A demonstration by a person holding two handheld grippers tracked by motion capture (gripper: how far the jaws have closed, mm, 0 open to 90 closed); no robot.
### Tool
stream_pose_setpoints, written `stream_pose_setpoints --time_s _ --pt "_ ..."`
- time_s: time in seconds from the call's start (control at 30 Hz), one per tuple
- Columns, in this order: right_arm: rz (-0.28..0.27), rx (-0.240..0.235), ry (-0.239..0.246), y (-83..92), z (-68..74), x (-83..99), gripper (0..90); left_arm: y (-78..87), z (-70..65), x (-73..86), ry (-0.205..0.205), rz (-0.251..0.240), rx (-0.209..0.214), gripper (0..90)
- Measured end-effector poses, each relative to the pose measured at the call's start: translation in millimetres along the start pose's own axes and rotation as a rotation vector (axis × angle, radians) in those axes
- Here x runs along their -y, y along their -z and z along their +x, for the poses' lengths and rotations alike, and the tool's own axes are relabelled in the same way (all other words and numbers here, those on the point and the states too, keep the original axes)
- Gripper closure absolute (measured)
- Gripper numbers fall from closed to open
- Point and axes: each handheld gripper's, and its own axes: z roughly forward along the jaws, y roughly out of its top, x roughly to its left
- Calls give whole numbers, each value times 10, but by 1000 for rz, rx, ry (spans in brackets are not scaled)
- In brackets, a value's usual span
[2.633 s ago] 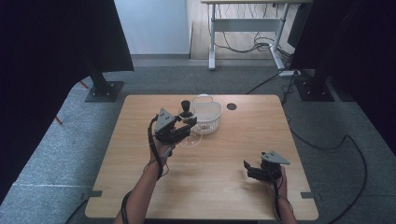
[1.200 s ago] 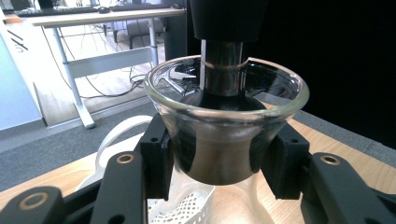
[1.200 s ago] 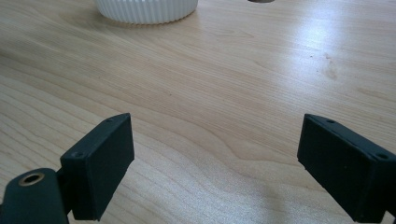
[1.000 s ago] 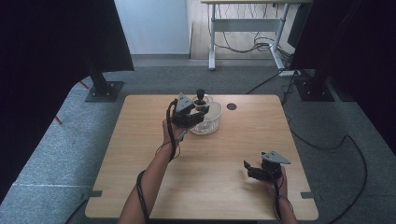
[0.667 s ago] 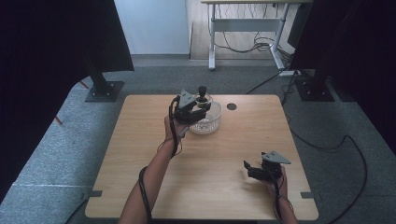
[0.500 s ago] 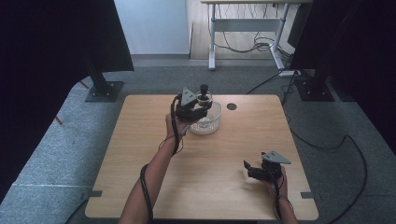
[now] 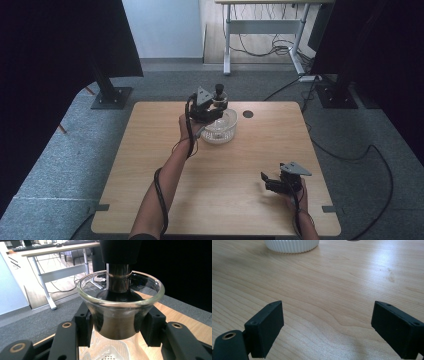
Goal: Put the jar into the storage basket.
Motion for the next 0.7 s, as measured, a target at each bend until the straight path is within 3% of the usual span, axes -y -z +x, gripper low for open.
stream_pose_setpoints --time_s 0.13,0.2,0.33,0.7 --pt "0 0 0 -1 0 -1 104 -62 30 -7 2 6 -12 499" --pt "-3 -5 -10 2 -9 1 104 -133 40 19 3 22 -53 498" --pt "-5 -6 -14 1 -14 0 105 -223 52 73 0 45 -97 498" --pt "-14 -13 -33 8 -36 3 104 -389 76 305 1 116 -106 498"
